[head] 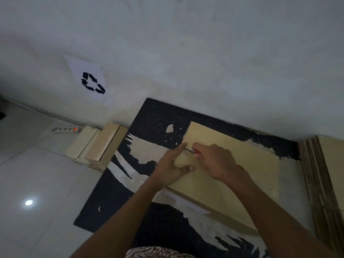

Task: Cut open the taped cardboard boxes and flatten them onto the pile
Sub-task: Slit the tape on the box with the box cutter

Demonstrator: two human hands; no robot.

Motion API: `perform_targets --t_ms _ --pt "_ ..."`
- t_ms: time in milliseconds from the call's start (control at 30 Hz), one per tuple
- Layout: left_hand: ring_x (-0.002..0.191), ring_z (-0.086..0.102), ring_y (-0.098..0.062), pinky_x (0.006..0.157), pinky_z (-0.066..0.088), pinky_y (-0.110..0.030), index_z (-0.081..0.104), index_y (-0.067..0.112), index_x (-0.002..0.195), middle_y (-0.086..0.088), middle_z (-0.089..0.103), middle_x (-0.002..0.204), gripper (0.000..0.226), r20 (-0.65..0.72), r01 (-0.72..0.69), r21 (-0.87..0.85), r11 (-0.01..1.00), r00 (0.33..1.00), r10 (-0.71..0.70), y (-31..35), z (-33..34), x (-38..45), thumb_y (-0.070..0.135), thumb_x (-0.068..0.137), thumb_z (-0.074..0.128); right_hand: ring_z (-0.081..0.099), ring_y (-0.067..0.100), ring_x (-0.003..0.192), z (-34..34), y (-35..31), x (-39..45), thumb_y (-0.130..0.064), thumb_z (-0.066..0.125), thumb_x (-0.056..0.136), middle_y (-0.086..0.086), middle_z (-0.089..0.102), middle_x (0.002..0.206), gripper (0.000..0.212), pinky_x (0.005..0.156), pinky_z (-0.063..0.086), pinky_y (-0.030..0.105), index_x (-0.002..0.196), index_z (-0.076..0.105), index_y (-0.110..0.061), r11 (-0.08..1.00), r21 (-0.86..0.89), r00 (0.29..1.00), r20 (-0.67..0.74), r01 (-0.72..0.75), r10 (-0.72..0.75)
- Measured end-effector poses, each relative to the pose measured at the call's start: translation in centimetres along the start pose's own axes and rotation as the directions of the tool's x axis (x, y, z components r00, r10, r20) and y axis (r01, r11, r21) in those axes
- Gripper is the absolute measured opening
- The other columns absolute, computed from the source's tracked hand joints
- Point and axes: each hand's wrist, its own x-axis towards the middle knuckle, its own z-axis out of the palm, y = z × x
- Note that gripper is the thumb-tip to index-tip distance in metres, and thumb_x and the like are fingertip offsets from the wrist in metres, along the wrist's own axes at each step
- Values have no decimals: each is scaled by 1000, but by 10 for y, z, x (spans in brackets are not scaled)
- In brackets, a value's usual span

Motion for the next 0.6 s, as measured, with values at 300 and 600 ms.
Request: perform_targets --t_ms 300,600 --pt "123 55 -14 102 50 -49 52 31 142 6 59 136 74 63 -20 18 1000 998 18 9 -28 15 33 76 85 54 21 76 -8 -9 9 -28 40 103 -3 50 85 16 62 36 32 109 52 -37 998 -55 999 37 14 -12" --pt "109 56 -3 100 49 -35 58 29 138 8 64 129 70 7 -39 95 995 999 39 13 -27 16 29 74 87 59 27 100 -19 -26 7 -19 36 102 6 59 113 33 73 36 34 128 53 -30 985 -169 997 79 26 -12"
